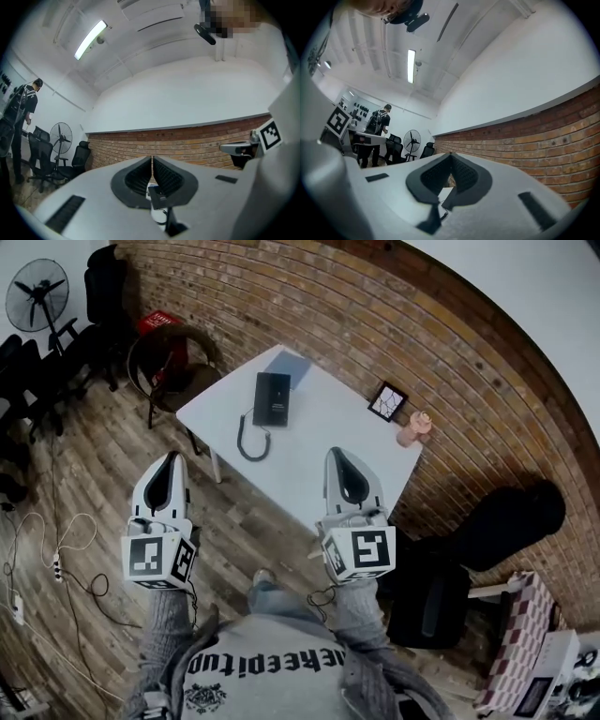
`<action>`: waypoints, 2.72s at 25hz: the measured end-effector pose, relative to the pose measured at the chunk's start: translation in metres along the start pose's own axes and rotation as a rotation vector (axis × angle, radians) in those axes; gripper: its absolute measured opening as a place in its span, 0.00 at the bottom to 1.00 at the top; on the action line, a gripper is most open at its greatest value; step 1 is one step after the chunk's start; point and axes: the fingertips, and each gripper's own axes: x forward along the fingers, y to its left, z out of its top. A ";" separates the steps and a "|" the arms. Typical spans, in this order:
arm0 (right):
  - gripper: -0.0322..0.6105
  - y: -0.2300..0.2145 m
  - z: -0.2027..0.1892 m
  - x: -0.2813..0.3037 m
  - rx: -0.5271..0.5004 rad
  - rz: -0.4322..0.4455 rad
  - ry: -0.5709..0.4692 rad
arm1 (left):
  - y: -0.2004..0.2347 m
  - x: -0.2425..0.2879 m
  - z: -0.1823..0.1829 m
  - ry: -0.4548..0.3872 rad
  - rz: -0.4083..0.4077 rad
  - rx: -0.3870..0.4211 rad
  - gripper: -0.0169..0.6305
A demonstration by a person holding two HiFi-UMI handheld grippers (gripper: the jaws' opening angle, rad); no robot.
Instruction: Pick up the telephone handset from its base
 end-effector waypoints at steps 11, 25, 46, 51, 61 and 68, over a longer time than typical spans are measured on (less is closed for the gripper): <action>0.06 -0.060 -0.034 0.063 0.048 0.059 -0.009 | -0.022 0.078 -0.019 0.005 0.042 0.036 0.05; 0.06 -0.089 -0.063 0.108 0.080 0.059 0.011 | -0.022 0.137 -0.049 0.046 0.029 0.026 0.05; 0.06 -0.114 -0.096 0.268 0.068 -0.033 0.045 | 0.052 0.303 -0.091 0.096 -0.077 -0.007 0.05; 0.06 -0.118 -0.111 0.294 0.069 -0.068 0.087 | 0.061 0.339 -0.108 0.122 -0.132 -0.021 0.05; 0.06 -0.123 -0.162 0.325 0.107 -0.133 0.192 | 0.057 0.387 -0.168 0.250 -0.271 -0.057 0.05; 0.06 -0.121 -0.205 0.330 0.150 -0.175 0.272 | 0.052 0.395 -0.226 0.392 -0.347 -0.072 0.05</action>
